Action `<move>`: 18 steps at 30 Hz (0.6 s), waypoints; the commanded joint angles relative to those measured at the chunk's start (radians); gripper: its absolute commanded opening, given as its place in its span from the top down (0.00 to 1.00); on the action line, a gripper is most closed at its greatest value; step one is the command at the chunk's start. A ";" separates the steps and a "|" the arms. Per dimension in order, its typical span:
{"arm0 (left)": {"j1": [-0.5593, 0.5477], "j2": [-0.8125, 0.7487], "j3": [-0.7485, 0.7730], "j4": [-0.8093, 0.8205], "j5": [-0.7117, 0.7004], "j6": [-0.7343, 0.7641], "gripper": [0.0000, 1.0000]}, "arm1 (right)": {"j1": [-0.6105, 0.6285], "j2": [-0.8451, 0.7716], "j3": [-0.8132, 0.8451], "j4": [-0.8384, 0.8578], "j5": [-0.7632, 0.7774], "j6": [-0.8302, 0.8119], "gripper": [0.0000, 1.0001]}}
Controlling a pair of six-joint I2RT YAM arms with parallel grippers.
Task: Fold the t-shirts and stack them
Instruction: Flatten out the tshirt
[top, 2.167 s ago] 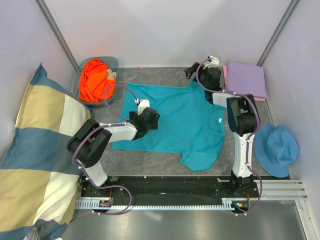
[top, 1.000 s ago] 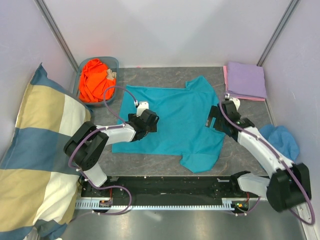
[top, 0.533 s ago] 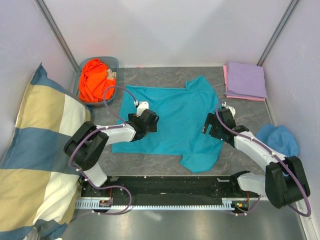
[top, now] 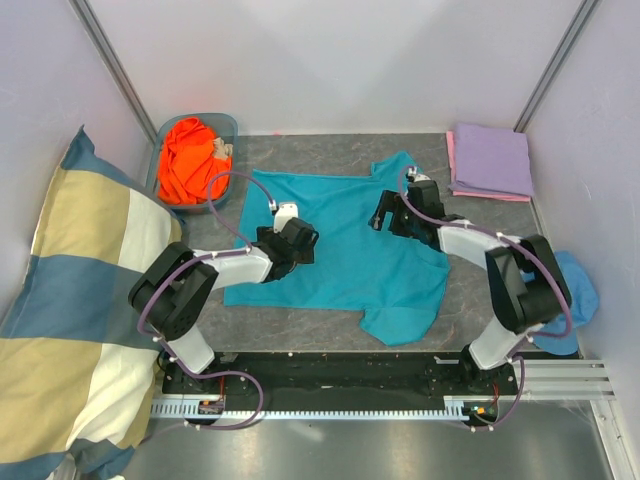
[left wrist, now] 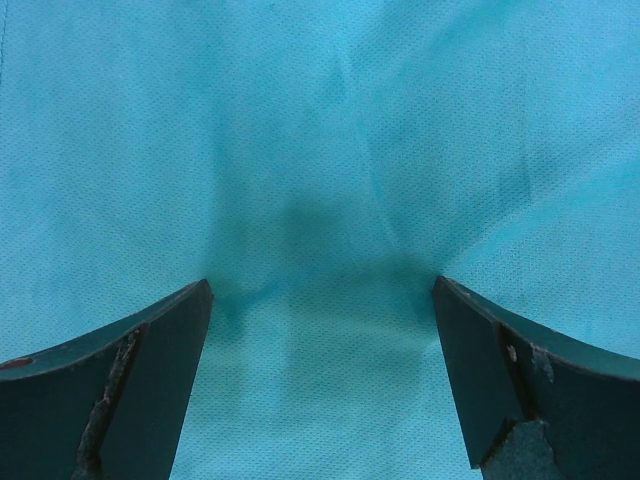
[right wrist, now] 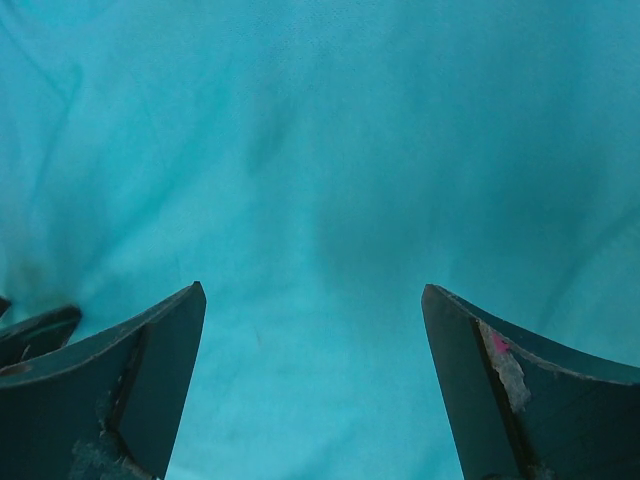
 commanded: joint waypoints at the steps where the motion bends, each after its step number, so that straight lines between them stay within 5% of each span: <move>1: -0.006 0.033 0.021 -0.061 -0.007 -0.020 0.00 | 0.001 0.150 0.118 0.049 -0.061 -0.038 0.02; 18: 0.046 0.143 0.168 -0.086 -0.061 0.007 0.00 | -0.031 0.474 0.515 -0.197 0.116 -0.127 0.02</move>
